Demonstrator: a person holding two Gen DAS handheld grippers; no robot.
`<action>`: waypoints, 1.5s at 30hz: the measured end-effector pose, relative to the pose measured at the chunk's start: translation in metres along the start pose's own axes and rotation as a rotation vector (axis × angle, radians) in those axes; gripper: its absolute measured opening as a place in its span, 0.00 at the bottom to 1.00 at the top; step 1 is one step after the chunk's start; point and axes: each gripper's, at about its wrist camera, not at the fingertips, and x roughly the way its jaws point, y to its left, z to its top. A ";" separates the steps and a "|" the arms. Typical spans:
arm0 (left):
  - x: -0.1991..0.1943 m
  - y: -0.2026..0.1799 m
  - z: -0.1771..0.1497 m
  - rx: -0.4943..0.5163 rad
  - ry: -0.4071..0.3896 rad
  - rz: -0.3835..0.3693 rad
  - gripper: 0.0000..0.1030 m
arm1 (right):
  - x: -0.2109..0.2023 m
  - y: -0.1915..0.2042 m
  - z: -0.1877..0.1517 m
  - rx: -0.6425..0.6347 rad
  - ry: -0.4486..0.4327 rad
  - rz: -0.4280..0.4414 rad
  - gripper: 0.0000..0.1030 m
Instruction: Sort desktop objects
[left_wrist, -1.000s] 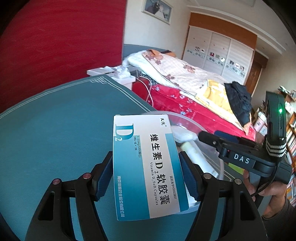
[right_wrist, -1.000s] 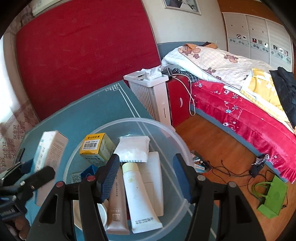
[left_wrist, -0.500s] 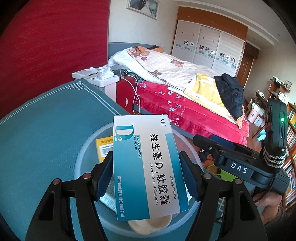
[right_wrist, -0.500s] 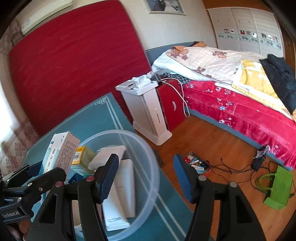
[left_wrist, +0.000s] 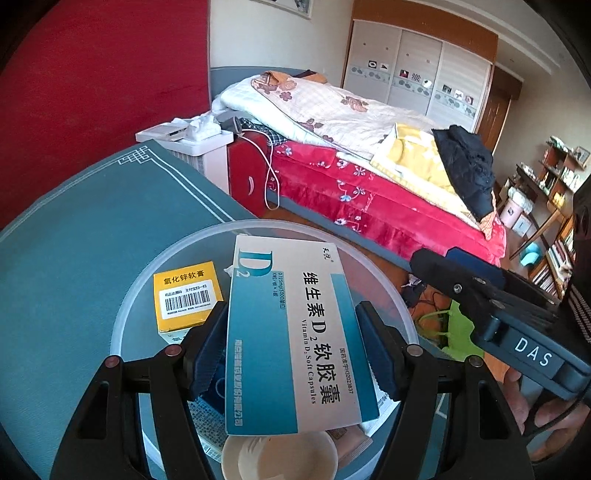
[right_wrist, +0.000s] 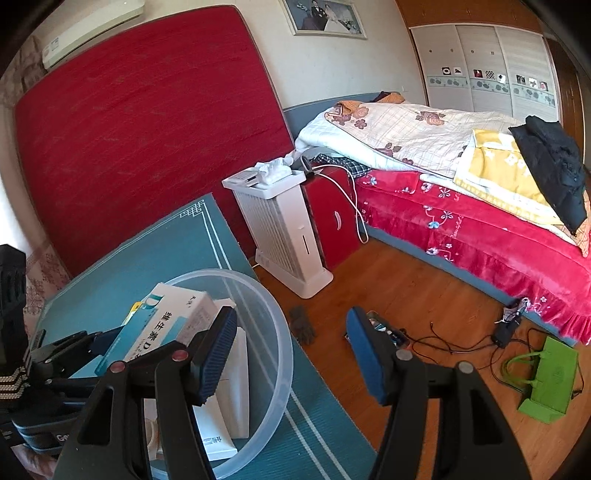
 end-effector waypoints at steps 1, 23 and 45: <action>-0.001 -0.001 -0.001 0.010 0.000 0.004 0.70 | 0.000 0.000 0.000 0.000 0.000 0.002 0.69; -0.102 0.018 -0.023 -0.019 -0.278 0.184 0.83 | -0.030 0.013 -0.016 -0.002 0.038 0.025 0.91; -0.152 0.061 -0.064 -0.151 -0.347 0.399 0.96 | -0.054 0.097 -0.040 -0.215 0.047 0.066 0.99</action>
